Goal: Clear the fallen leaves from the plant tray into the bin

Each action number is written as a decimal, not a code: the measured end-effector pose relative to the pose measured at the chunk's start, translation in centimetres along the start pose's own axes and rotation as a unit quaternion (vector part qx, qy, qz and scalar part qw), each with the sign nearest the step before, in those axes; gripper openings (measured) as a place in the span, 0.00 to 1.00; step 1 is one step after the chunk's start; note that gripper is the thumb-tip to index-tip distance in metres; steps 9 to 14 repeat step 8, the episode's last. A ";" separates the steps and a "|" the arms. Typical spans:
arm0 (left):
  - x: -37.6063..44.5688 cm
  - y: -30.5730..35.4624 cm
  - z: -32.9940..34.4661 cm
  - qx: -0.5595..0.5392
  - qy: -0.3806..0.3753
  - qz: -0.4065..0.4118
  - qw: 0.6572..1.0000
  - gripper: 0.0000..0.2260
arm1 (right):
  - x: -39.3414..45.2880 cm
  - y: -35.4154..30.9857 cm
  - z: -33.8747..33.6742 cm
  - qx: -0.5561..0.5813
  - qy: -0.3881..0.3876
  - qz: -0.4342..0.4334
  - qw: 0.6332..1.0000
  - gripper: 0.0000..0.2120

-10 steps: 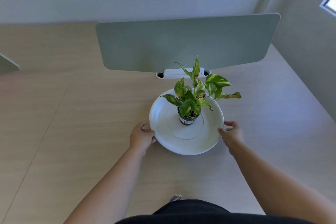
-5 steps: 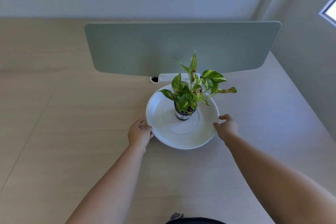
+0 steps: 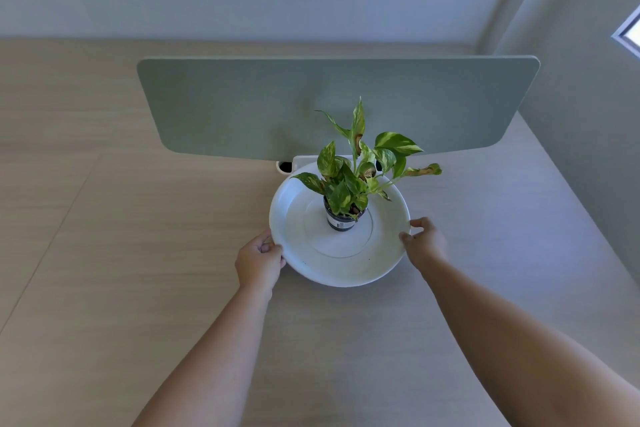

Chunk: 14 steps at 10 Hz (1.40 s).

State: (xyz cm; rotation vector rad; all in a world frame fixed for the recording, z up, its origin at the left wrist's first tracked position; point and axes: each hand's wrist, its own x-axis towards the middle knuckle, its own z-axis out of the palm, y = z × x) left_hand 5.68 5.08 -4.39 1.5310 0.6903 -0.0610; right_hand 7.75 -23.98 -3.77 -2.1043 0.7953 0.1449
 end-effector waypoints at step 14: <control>-2.4 -0.4 -2.0 0.067 -0.065 -0.045 0.995 0.18 | -4.7 0.2 -2.4 0.219 0.031 0.009 0.975 0.12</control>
